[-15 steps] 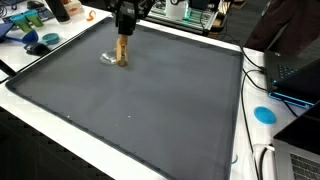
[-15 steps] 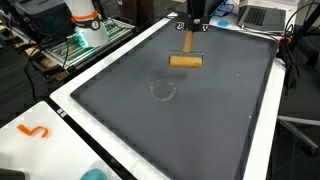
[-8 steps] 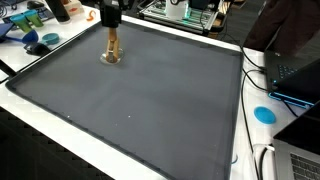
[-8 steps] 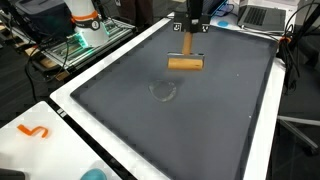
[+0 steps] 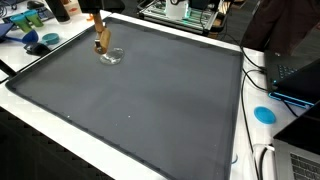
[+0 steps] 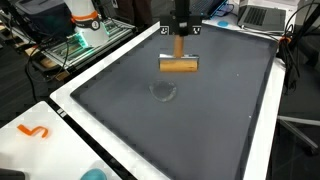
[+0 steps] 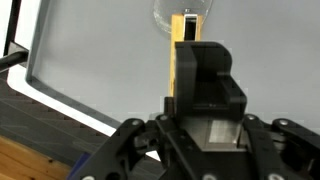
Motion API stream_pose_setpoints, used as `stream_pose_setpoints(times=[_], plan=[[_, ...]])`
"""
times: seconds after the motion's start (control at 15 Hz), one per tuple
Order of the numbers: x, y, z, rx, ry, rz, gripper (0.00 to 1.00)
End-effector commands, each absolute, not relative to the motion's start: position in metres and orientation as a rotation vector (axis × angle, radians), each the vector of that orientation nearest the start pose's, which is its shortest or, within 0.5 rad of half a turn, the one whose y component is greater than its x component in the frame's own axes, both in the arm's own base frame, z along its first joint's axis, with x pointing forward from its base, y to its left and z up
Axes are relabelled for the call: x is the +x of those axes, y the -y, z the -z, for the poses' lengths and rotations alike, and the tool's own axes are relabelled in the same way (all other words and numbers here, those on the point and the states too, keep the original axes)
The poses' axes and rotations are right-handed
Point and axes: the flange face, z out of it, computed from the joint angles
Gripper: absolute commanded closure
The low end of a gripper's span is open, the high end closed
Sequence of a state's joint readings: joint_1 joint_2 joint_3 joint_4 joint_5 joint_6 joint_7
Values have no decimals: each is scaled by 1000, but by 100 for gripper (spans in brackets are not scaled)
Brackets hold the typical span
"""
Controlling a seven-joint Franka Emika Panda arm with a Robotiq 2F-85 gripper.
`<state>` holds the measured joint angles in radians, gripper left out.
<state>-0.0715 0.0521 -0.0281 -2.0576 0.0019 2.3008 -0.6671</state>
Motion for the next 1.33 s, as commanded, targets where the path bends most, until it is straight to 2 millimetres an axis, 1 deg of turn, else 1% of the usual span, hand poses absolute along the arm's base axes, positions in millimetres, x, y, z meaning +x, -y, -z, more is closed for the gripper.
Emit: stream_pose_setpoints(times=[0.0, 0.2, 0.4, 0.6, 0.93, 1.27], plan=[[567, 101, -451, -2960, 890, 296, 76], [561, 139, -458, -2875, 917, 281, 76], [557, 176, -463, -2808, 901, 277, 76], [556, 207, -461, -2732, 893, 272, 76], [562, 248, -448, -2655, 841, 263, 76], [575, 275, -429, -2581, 818, 277, 76]])
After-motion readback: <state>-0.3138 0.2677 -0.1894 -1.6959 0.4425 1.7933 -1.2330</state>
